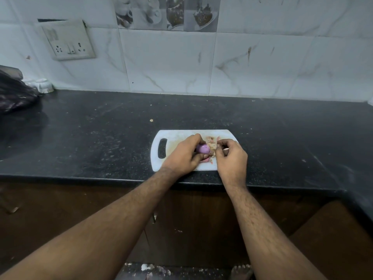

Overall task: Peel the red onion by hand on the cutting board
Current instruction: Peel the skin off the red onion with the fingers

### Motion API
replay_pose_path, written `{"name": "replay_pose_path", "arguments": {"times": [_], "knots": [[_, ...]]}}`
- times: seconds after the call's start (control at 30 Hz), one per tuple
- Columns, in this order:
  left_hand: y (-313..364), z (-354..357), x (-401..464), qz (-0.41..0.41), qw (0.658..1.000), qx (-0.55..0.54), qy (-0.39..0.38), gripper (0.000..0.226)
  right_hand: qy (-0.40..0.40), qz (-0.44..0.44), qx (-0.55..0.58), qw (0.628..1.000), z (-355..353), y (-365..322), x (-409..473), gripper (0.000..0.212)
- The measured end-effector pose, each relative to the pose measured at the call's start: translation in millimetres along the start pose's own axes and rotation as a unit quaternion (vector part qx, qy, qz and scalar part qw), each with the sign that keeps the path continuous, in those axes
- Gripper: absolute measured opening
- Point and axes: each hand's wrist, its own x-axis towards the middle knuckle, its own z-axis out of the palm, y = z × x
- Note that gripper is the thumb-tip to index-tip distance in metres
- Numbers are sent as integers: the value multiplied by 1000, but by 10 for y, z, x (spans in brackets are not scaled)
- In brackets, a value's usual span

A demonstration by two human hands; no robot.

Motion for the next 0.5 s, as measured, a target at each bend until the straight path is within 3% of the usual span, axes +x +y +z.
{"name": "replay_pose_path", "arguments": {"times": [0.13,0.3,0.5], "knots": [[-10,2,12,-2,1000,8,-4,23,-54,-12,-13,998,-17,-55,-13,28],[-20,-1,14,-2,1000,21,-13,23,-93,-17,-31,995,7,-33,14,18],[3,6,4,9,1000,3,-9,20,-78,-33,-21,996,13,18,9,6]]}}
